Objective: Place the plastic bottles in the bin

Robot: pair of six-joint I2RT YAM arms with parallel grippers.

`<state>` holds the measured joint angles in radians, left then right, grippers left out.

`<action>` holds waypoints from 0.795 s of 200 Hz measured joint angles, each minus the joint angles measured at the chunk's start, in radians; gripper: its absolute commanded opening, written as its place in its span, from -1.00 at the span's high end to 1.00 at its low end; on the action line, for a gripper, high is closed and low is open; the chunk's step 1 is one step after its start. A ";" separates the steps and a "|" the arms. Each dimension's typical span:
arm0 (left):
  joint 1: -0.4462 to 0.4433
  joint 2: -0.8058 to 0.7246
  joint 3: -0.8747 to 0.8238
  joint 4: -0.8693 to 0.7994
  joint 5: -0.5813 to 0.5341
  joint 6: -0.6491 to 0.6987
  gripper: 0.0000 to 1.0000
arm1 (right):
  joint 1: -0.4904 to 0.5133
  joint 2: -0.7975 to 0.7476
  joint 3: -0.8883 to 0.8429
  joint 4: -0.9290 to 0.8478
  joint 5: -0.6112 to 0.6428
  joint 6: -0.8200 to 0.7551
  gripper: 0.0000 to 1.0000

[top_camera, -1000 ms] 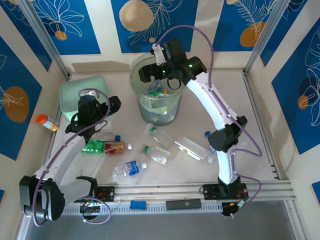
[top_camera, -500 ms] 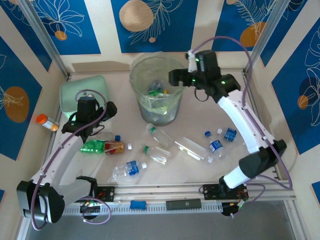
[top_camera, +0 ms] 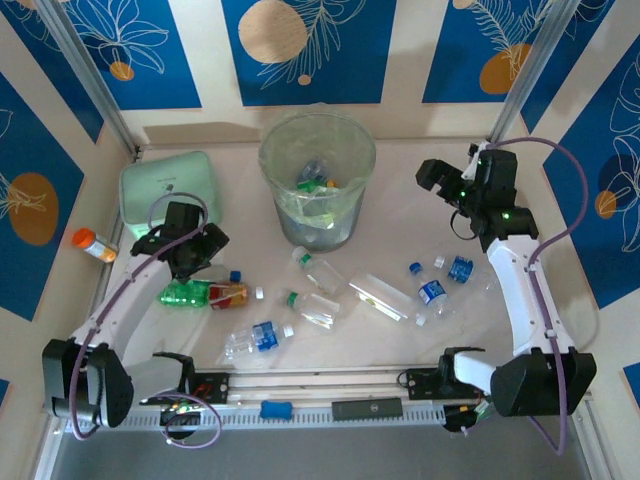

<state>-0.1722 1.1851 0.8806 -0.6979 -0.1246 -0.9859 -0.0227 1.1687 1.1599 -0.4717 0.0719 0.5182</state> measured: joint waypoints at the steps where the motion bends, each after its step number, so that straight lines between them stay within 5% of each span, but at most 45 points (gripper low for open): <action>1: 0.000 0.002 0.000 -0.001 -0.001 -0.004 -0.99 | -0.001 0.000 -0.002 0.000 -0.001 0.001 -0.98; 75: 0.001 0.088 0.007 -0.079 -0.063 -0.232 -0.78 | -0.038 0.031 -0.080 0.034 -0.063 0.016 -0.98; 159: 0.002 0.264 0.078 -0.022 -0.095 -0.302 -0.70 | -0.046 0.034 -0.080 0.037 -0.074 -0.001 -0.98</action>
<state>-0.1703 1.4494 0.9585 -0.7197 -0.2199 -1.2881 -0.0685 1.2022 1.0798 -0.4343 -0.0017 0.5171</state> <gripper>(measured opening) 0.854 0.991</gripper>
